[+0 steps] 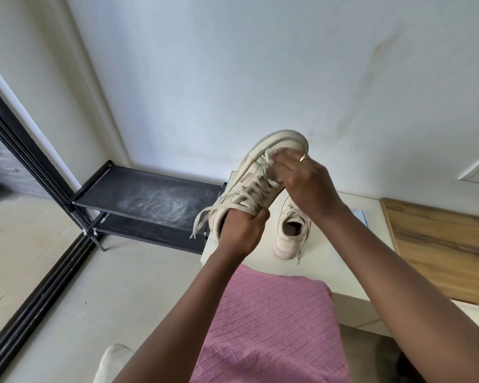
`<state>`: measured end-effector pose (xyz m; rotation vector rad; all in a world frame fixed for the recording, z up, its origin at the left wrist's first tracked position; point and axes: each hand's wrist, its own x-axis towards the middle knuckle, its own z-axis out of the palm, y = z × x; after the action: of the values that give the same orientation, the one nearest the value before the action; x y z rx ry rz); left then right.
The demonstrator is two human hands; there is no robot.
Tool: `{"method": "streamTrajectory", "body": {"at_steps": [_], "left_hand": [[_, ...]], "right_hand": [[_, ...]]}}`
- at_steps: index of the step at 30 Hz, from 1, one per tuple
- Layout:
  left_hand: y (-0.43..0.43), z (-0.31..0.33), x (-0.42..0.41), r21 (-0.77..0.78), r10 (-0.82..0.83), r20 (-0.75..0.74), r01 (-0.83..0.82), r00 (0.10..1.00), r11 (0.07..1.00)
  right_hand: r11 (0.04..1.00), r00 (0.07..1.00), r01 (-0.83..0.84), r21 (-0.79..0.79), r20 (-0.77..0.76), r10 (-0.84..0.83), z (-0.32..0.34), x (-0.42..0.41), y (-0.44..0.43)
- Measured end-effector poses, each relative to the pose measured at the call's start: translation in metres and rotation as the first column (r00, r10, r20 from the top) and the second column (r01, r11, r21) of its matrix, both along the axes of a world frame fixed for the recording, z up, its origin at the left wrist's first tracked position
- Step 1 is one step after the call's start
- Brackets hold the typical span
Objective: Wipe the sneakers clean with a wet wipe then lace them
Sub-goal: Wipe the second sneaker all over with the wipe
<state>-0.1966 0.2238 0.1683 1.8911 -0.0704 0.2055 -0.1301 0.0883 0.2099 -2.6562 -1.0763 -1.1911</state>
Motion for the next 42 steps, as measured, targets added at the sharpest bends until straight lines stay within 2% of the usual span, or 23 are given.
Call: {"method": "streamTrajectory", "body": {"at_steps": [3, 5, 10, 12, 16, 18, 22, 25, 28, 32, 38, 40, 42], "left_hand": [[-0.003, 0.01, 0.004, 0.114, -0.022, 0.08, 0.013, 0.997, 0.993], [-0.002, 0.01, 0.004, 0.123, -0.009, 0.082, -0.001, 0.997, 0.992], [0.004, 0.009, -0.004, 0.106, 0.055, 0.049, -0.06, 0.997, 0.993], [0.004, 0.012, -0.004, 0.123, 0.056, 0.041, -0.061, 0.998, 0.991], [-0.001, 0.015, -0.003, 0.143, 0.071, 0.026, -0.074, 0.997, 0.987], [-0.001, 0.013, -0.003, 0.135, 0.07, 0.019, -0.072, 0.997, 0.988], [0.006, 0.007, -0.001, 0.134, 0.084, -0.002, -0.083, 0.996, 0.988], [0.006, 0.002, -0.004, 0.108, 0.087, -0.021, -0.084, 0.996, 0.991], [0.001, -0.001, -0.006, 0.051, 0.093, -0.025, -0.091, 0.995, 0.995], [-0.006, 0.007, -0.006, -0.019, 0.079, -0.055, -0.08, 0.995, 0.997], [-0.001, 0.007, 0.001, -0.102, 0.107, -0.078, -0.114, 0.991, 0.988], [-0.001, 0.008, 0.001, -0.125, 0.104, -0.089, -0.114, 0.991, 0.986], [-0.004, 0.009, 0.001, -0.151, 0.083, -0.084, -0.095, 0.993, 0.984]], "right_hand": [[0.979, 0.988, 0.145, 0.144, 0.038, -0.152, 0.016, 0.009, 0.004], [0.971, 0.99, 0.138, 0.197, 0.012, -0.143, 0.014, 0.008, 0.011], [0.998, 1.0, -0.03, 0.051, 0.01, 0.029, -0.004, -0.007, 0.01], [0.998, 0.998, -0.016, 0.055, 0.069, 0.012, 0.0, -0.003, 0.005], [0.954, 0.977, 0.137, 0.266, 0.124, -0.175, 0.013, 0.006, 0.009], [0.934, 0.981, 0.135, 0.33, 0.087, -0.172, 0.011, 0.007, 0.014], [0.985, 0.998, -0.006, 0.171, -0.059, 0.017, -0.013, -0.008, 0.021], [0.989, 0.991, -0.093, 0.116, -0.09, 0.104, -0.015, -0.011, 0.012], [0.992, 0.999, -0.037, 0.121, -0.007, 0.038, -0.009, -0.004, 0.002], [0.961, 0.995, 0.086, 0.261, 0.036, -0.098, -0.003, 0.003, 0.008], [0.979, 0.984, -0.084, 0.183, -0.137, 0.11, -0.008, -0.003, 0.018], [0.979, 0.984, -0.131, 0.155, -0.102, 0.148, -0.008, -0.004, 0.01], [0.983, 0.995, -0.094, 0.155, -0.004, 0.096, -0.009, -0.004, 0.004]]}}
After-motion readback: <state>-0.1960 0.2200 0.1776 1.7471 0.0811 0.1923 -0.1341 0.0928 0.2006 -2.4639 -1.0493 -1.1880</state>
